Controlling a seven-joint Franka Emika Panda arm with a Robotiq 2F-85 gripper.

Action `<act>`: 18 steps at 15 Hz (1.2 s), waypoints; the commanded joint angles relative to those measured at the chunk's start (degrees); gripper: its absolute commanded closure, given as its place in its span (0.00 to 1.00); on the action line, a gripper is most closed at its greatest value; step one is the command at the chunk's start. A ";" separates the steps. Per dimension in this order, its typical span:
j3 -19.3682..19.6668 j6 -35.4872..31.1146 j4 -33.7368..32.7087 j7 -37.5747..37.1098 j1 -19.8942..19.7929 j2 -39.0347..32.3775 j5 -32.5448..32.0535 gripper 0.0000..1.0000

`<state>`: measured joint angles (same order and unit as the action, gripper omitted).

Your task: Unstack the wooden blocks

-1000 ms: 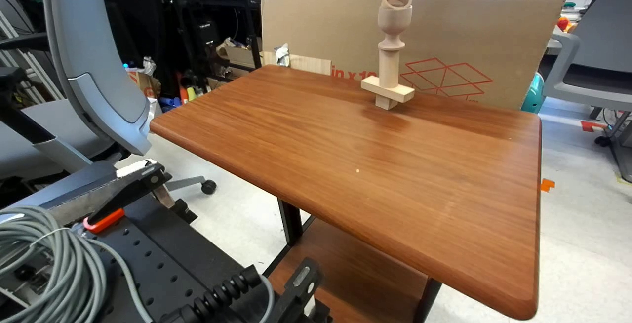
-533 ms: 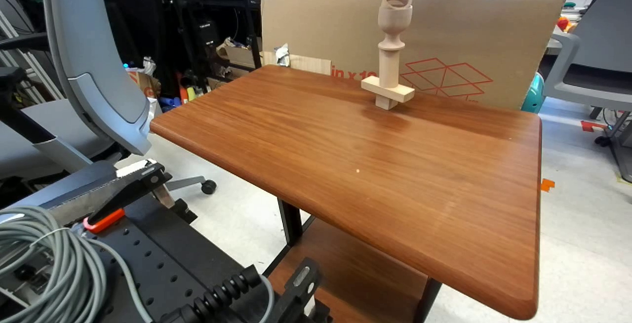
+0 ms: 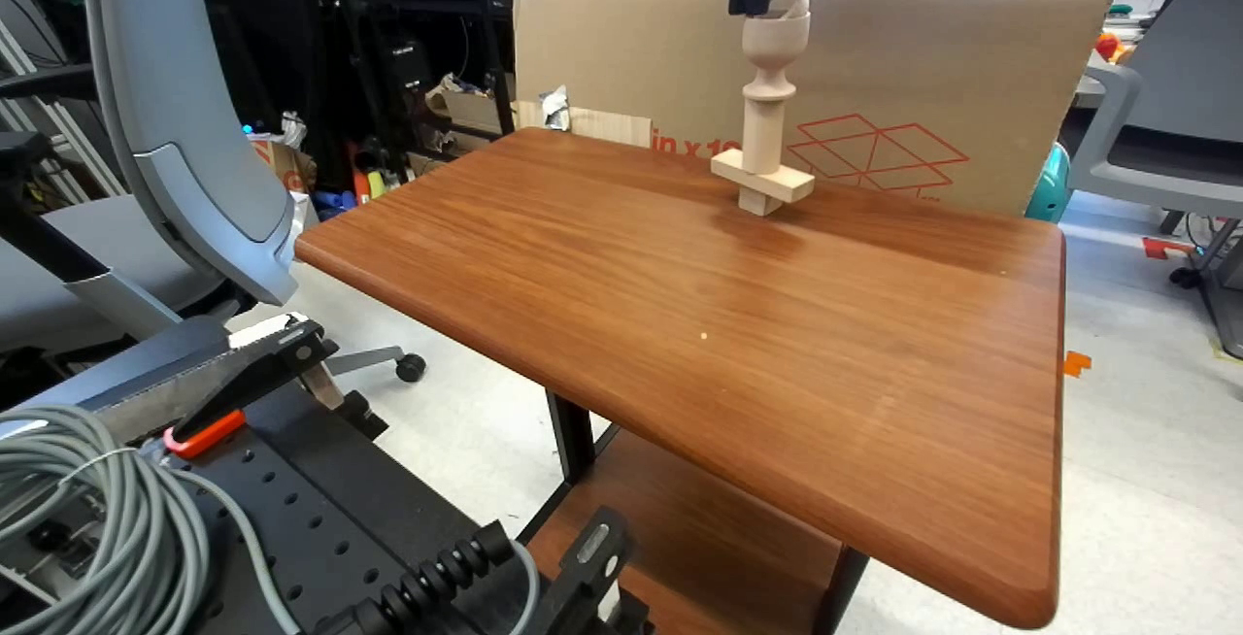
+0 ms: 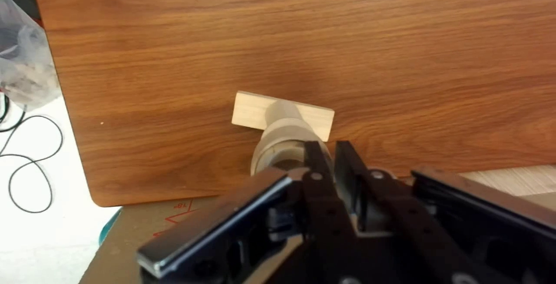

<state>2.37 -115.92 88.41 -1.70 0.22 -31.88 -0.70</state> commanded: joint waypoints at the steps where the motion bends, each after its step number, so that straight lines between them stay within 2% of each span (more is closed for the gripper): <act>1: -0.88 2.67 -1.75 1.21 -0.45 0.19 -0.08 1.00; 6: -1.93 3.64 -1.11 3.90 -0.90 2.00 0.90 0.98; 12: -4.09 4.71 3.10 7.56 0.38 8.09 0.38 0.98; 18: -7.07 10.31 11.08 10.08 1.82 11.64 0.25 0.98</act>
<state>-4.34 -107.10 94.22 6.93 1.09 -23.01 -0.48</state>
